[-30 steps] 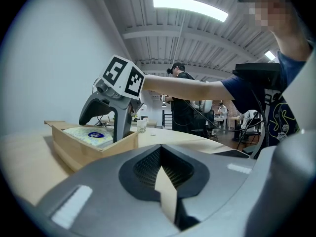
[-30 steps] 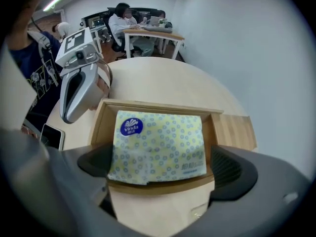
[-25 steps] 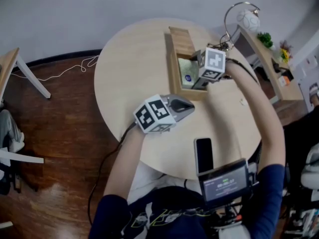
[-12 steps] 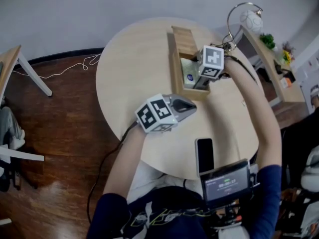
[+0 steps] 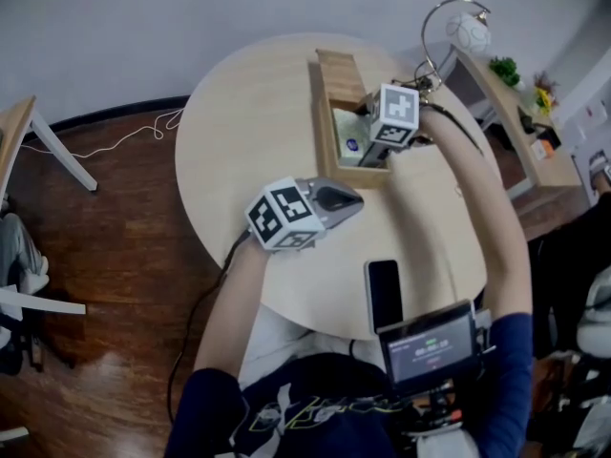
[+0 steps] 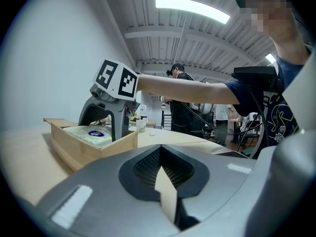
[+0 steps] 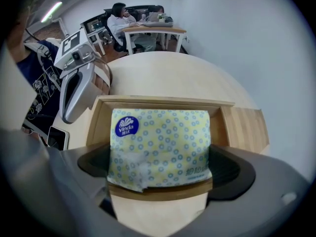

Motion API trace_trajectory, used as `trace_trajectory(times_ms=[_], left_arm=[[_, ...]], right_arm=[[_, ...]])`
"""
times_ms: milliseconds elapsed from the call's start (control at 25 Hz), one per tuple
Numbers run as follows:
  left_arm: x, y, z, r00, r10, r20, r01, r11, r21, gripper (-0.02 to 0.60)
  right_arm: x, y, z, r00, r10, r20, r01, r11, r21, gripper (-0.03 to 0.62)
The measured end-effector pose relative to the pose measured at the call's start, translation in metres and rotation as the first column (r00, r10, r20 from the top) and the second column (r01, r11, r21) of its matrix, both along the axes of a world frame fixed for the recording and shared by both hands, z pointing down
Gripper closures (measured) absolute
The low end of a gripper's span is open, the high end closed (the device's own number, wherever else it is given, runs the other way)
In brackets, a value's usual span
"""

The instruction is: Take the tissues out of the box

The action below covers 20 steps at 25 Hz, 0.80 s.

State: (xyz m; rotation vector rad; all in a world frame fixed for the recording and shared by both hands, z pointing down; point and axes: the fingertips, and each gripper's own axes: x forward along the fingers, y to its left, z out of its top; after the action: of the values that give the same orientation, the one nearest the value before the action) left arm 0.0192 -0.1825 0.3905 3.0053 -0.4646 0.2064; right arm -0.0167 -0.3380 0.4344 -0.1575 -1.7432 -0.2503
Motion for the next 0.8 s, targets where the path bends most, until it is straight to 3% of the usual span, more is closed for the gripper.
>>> trace_trajectory(times_ms=[200, 800], left_arm=[[-0.001, 0.000, 0.000, 1.000, -0.002, 0.000, 0.002, 1.000, 0.000, 0.577], [0.000, 0.000, -0.001, 1.000, 0.000, -0.001, 0.000, 1.000, 0.000, 0.577]], right_arm=[[-0.002, 0.003, -0.004, 0.997, -0.069, 0.020, 0.069, 0.997, 0.036, 0.022], [-0.003, 0.001, -0.012, 0.998, -0.060, -0.007, 0.061, 0.998, 0.021, 0.040]])
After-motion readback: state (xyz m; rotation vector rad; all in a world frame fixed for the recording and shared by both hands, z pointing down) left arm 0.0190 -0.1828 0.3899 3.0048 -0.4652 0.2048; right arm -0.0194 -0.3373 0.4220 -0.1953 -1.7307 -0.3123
